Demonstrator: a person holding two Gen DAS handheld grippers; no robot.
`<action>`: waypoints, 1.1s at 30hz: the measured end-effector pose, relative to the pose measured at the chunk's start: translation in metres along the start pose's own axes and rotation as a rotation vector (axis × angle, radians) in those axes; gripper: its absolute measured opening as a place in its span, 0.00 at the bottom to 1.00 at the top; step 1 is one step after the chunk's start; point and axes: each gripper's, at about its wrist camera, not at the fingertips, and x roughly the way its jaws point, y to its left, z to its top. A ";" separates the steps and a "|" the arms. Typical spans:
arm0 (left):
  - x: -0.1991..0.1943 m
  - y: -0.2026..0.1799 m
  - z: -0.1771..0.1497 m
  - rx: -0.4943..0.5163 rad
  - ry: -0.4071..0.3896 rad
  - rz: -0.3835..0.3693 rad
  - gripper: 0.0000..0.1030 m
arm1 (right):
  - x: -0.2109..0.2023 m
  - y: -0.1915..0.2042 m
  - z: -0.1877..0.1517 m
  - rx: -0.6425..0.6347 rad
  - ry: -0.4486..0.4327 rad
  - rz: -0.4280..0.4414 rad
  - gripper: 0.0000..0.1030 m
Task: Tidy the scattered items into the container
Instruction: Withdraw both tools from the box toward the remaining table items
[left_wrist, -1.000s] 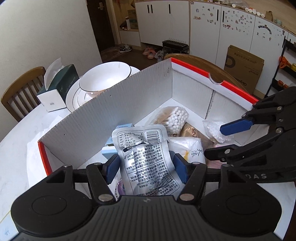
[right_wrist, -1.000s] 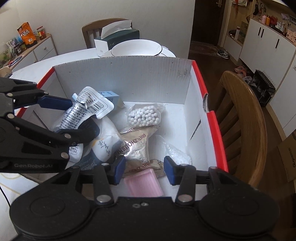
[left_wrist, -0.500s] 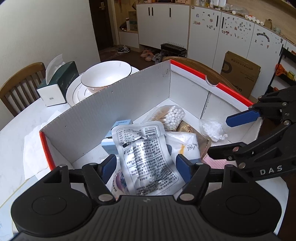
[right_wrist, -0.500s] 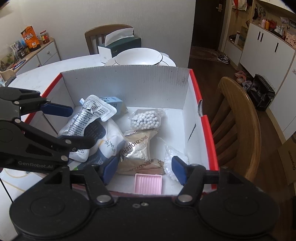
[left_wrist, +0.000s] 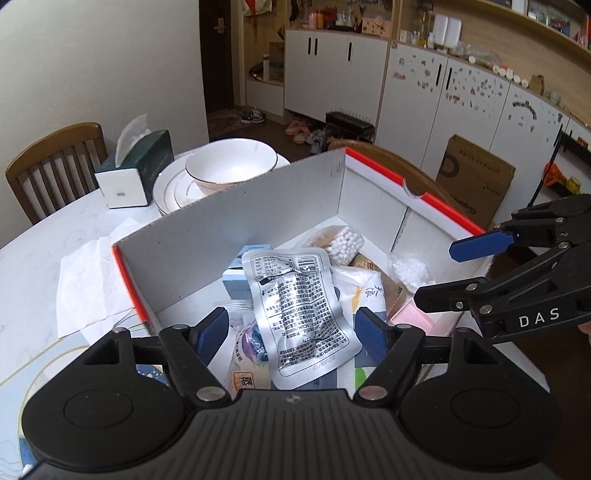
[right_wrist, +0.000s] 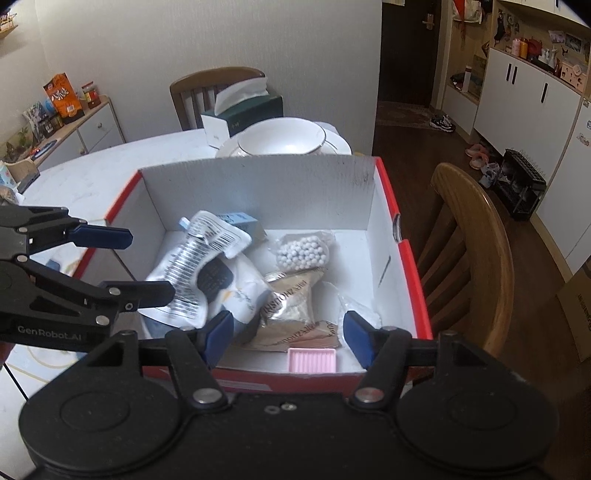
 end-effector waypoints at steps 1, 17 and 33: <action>-0.004 0.001 0.000 -0.005 -0.008 0.001 0.73 | -0.002 0.003 0.001 0.002 -0.005 0.003 0.63; -0.071 0.042 -0.024 -0.048 -0.109 -0.009 0.76 | -0.030 0.072 0.008 -0.007 -0.061 0.036 0.70; -0.129 0.115 -0.084 -0.106 -0.118 0.052 0.79 | -0.030 0.169 -0.005 -0.039 -0.071 0.071 0.80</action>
